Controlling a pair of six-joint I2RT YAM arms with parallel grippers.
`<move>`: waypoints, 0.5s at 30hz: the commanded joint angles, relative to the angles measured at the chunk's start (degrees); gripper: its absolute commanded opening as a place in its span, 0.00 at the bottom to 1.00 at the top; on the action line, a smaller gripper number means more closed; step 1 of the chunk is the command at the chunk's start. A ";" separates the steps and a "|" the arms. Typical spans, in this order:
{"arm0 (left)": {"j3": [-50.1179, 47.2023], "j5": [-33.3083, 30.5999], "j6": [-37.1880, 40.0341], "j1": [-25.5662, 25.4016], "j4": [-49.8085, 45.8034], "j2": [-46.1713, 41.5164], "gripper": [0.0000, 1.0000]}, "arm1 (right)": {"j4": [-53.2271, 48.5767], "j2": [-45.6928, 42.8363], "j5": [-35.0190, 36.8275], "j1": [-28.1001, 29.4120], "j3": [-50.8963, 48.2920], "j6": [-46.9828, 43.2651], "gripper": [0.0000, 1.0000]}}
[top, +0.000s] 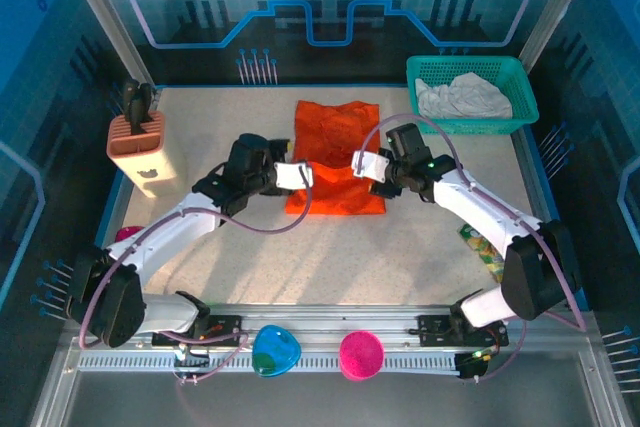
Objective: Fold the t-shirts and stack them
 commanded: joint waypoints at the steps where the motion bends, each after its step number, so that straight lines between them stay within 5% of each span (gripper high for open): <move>1: -2.83 2.16 7.06 -0.85 -12.26 0.43 0.78 | -10.08 1.32 -6.33 -0.18 1.28 -6.78 0.65; 15: -1.81 3.60 6.74 -4.48 -11.03 10.59 0.73 | -11.59 14.40 -3.83 2.54 4.84 -8.20 0.66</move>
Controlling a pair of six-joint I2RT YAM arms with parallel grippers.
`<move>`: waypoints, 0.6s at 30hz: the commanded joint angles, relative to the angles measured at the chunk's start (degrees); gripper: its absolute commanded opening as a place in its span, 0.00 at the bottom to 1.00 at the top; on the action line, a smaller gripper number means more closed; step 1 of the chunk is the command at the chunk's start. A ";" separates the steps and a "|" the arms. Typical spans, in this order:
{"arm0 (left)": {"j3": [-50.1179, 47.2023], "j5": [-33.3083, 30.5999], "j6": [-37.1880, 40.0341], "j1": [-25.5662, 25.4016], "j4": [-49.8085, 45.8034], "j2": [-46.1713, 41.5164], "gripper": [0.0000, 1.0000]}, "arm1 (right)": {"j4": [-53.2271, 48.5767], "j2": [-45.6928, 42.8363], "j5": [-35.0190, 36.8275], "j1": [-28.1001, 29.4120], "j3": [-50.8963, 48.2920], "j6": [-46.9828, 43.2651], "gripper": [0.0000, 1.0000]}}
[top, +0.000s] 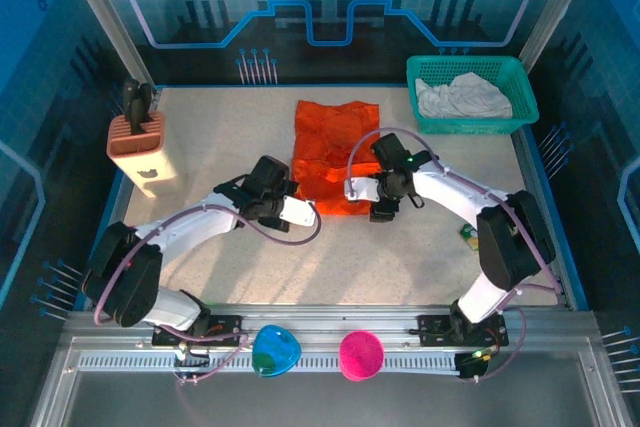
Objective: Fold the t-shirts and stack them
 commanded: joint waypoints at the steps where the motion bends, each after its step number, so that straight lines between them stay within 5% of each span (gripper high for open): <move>1: 1.13 2.60 1.19 -0.43 -1.01 2.69 0.73 | -1.87 2.49 0.15 0.90 2.12 -1.19 0.66; 18: 6.42 -0.43 1.82 1.93 6.18 17.76 0.67 | -2.93 12.87 4.22 0.02 6.39 -1.53 0.65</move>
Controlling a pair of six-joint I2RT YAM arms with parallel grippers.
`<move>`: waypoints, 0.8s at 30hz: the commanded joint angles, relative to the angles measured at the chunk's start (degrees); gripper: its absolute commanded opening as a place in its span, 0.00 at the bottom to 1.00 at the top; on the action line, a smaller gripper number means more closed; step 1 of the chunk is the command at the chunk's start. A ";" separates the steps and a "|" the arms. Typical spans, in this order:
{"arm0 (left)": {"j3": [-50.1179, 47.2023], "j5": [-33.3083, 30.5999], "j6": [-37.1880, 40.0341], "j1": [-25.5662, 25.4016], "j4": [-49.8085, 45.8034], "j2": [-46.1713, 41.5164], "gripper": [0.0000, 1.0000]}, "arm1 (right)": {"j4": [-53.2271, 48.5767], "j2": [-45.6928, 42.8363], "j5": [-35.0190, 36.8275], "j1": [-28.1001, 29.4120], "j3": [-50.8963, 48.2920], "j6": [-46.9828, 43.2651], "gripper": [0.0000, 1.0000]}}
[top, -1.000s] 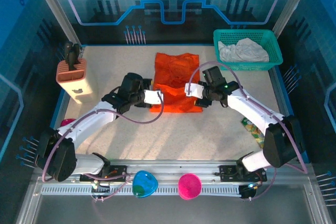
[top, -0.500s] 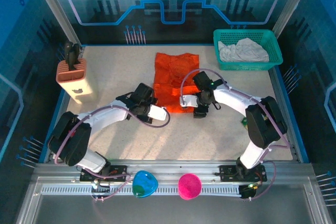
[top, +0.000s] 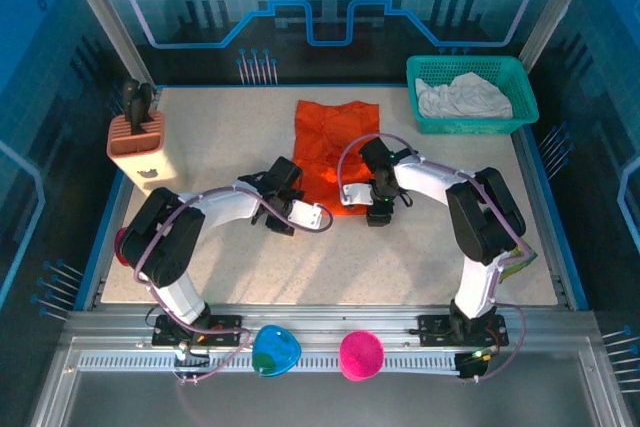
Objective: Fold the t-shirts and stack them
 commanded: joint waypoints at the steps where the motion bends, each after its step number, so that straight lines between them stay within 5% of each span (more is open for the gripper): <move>1: 1.81 -1.58 1.77 0.92 6.88 4.83 0.65 | -1.74 2.40 0.32 -0.20 1.97 -0.89 0.64; 10: 1.90 -7.65 2.75 0.81 18.93 11.34 0.25 | -1.46 5.30 -0.04 -1.05 3.52 -0.28 0.52; 16: 2.05 -10.55 2.67 0.12 24.05 14.49 0.02 | -0.85 5.79 -0.66 -1.14 3.04 0.20 0.32; 24: -3.74 -10.38 2.37 -0.52 25.19 7.20 0.00 | 0.99 -0.19 -1.04 -0.35 -1.82 2.07 0.09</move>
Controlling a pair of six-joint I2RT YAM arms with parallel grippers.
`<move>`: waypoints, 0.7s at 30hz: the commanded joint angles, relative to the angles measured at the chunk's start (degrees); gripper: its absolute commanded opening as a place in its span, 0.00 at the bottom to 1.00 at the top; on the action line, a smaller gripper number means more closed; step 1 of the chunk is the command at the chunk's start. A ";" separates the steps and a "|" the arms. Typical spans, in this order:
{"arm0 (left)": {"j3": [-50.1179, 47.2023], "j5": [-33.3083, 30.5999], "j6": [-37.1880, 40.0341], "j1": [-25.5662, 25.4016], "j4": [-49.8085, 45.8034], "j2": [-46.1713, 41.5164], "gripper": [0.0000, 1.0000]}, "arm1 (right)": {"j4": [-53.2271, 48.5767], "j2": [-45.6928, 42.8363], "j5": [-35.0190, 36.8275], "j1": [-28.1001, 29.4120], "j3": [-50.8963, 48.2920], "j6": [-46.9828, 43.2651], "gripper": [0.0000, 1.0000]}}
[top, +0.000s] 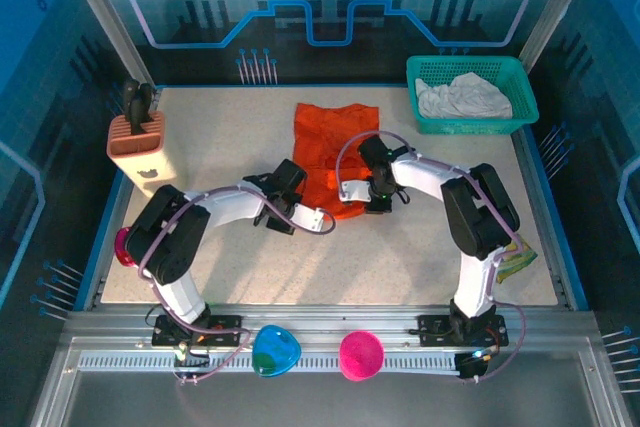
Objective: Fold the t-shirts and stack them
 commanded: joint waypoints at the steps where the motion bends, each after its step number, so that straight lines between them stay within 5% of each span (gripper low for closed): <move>1: -3.73 -8.18 0.71 0.75 23.93 3.89 0.00 | -0.53 -2.97 -0.77 0.19 -3.53 1.59 0.04; 21: -5.54 -11.11 -8.70 -8.09 -2.02 -23.90 0.00 | -10.39 -32.04 -5.96 7.32 -15.15 4.21 0.00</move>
